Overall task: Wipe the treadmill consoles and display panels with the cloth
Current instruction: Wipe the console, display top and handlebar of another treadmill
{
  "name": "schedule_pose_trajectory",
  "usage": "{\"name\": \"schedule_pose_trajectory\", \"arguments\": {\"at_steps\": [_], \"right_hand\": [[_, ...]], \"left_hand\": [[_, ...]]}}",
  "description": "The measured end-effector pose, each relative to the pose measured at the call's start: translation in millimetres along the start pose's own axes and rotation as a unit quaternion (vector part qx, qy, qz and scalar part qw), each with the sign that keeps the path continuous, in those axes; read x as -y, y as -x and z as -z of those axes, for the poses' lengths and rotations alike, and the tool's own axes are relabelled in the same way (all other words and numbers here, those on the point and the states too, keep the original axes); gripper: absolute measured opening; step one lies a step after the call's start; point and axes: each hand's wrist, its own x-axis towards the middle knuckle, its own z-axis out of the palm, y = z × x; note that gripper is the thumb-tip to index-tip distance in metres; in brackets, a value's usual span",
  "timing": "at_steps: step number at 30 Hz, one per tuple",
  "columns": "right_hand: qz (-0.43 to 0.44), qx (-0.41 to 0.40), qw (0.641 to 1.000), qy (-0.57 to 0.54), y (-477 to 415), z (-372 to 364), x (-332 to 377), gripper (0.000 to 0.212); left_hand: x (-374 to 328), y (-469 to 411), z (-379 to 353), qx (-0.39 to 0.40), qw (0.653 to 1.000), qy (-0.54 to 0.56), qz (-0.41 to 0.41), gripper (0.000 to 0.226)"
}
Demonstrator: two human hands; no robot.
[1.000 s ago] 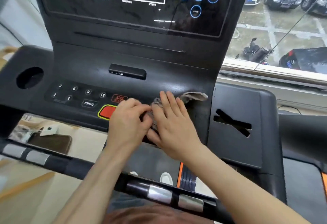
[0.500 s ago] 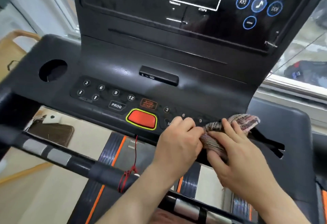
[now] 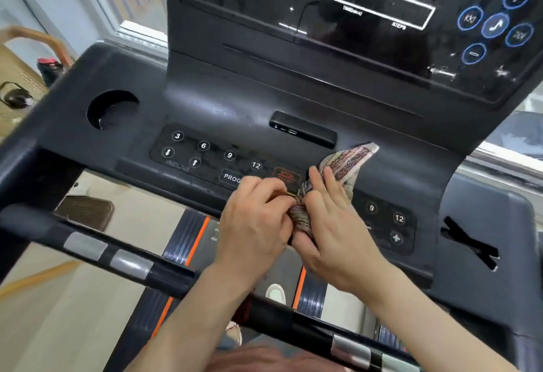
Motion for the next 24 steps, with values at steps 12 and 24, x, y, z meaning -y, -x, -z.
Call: {"name": "schedule_pose_trajectory", "arguments": {"at_steps": [12,24], "right_hand": [[0.11,0.062,0.992,-0.002,-106,-33,101,0.047],[0.117,0.07,0.985,-0.106,-165,11,96,0.043]], "left_hand": [[103,9,61,-0.11,0.981,-0.048,0.155,0.022],[120,-4,106,-0.193,0.948,0.02,0.254,0.025]]}}
